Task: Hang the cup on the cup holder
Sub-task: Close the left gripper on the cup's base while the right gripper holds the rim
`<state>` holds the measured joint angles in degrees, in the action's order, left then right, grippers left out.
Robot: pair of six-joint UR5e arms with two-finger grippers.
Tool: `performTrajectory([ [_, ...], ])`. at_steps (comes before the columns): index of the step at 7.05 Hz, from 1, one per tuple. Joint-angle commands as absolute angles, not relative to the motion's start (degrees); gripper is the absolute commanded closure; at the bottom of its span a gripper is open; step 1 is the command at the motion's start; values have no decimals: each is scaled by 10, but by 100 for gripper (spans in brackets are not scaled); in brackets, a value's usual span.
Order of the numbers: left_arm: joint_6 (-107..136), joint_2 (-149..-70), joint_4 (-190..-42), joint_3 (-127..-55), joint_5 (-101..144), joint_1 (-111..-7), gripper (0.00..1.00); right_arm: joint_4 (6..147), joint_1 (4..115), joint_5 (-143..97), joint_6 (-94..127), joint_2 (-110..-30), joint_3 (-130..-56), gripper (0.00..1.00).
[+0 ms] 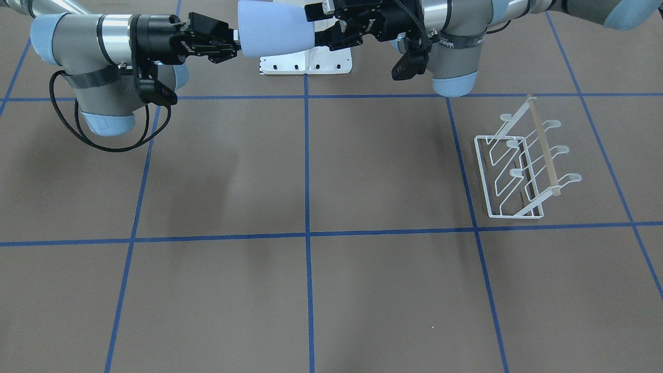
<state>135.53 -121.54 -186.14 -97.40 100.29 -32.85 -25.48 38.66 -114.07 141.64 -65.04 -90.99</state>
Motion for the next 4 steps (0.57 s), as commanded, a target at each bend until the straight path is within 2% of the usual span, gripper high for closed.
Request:
performTrajectory([
  [1,1355,-1217,-1862,-972,998,-328,2,-259,380,-1141,1420,-650,-910,100],
  [4,1354,-1221,-1862,-967,999,-318,2,-259,380,-1140,1419,-650,-909,100],
])
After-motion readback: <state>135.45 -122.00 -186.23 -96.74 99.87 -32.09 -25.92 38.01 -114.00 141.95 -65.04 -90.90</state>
